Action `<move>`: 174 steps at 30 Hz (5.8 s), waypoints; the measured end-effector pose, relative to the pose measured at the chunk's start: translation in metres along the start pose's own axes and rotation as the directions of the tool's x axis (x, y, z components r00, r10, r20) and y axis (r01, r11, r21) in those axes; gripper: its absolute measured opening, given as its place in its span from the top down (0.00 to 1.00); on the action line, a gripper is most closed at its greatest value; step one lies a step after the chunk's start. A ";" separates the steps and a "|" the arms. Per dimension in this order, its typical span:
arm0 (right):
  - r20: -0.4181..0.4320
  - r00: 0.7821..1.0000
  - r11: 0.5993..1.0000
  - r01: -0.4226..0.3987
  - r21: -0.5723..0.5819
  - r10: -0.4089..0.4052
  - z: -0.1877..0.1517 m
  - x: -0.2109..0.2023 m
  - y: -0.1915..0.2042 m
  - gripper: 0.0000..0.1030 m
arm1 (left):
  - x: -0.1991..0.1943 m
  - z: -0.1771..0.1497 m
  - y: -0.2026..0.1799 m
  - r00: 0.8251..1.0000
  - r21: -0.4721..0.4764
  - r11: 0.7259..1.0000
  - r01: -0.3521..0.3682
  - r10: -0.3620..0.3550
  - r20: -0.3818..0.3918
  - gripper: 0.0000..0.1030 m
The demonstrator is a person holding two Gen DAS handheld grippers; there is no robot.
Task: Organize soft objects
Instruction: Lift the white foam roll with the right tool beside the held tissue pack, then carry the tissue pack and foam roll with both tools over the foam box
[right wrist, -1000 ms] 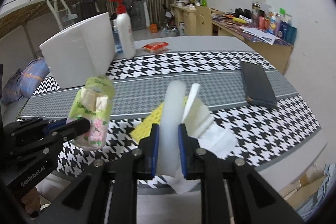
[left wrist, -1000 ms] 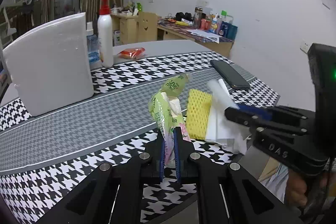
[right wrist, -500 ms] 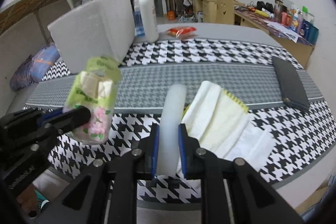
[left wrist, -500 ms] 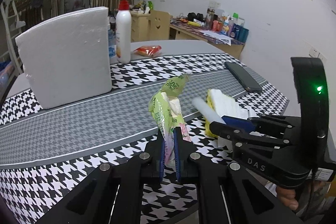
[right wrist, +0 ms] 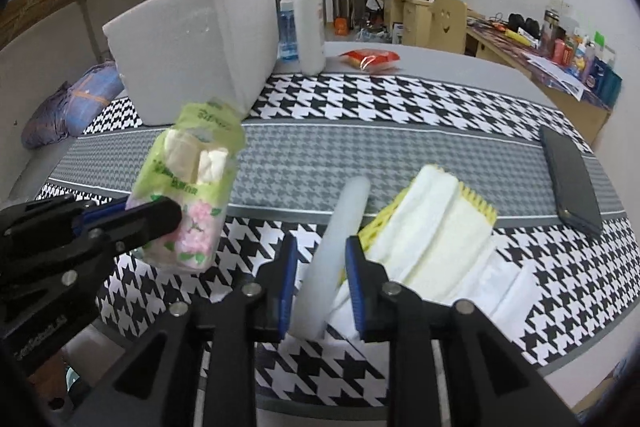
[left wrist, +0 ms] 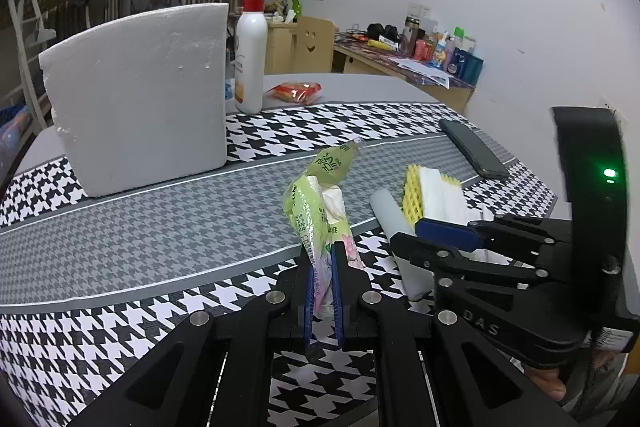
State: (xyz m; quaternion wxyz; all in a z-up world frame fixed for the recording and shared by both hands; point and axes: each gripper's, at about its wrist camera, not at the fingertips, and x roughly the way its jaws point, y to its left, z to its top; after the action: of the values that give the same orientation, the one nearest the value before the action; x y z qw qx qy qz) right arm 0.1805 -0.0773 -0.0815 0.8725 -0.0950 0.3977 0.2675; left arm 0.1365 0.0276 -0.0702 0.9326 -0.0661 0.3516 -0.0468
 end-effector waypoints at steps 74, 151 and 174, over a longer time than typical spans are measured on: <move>0.130 0.992 1.000 0.002 -0.032 0.002 0.044 -0.036 0.026 0.92 | -0.044 0.017 0.032 0.990 -0.035 0.995 -0.091 0.094 0.103 0.92; 0.378 0.923 0.987 -0.015 -0.159 0.074 0.145 -0.088 0.075 0.89 | -0.103 0.140 0.069 0.890 -0.028 0.957 -0.288 0.278 0.362 0.92; 0.332 0.942 0.991 -0.011 -0.136 0.056 0.189 -0.054 0.080 0.89 | -0.069 0.174 0.116 0.899 -0.069 0.950 -0.305 0.311 0.308 0.92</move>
State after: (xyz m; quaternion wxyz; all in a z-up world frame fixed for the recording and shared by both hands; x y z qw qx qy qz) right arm 0.2299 0.0404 0.0883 0.9146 -0.0990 0.2264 0.3201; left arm 0.2047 0.1673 0.0865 0.9716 -0.0254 0.2048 0.1156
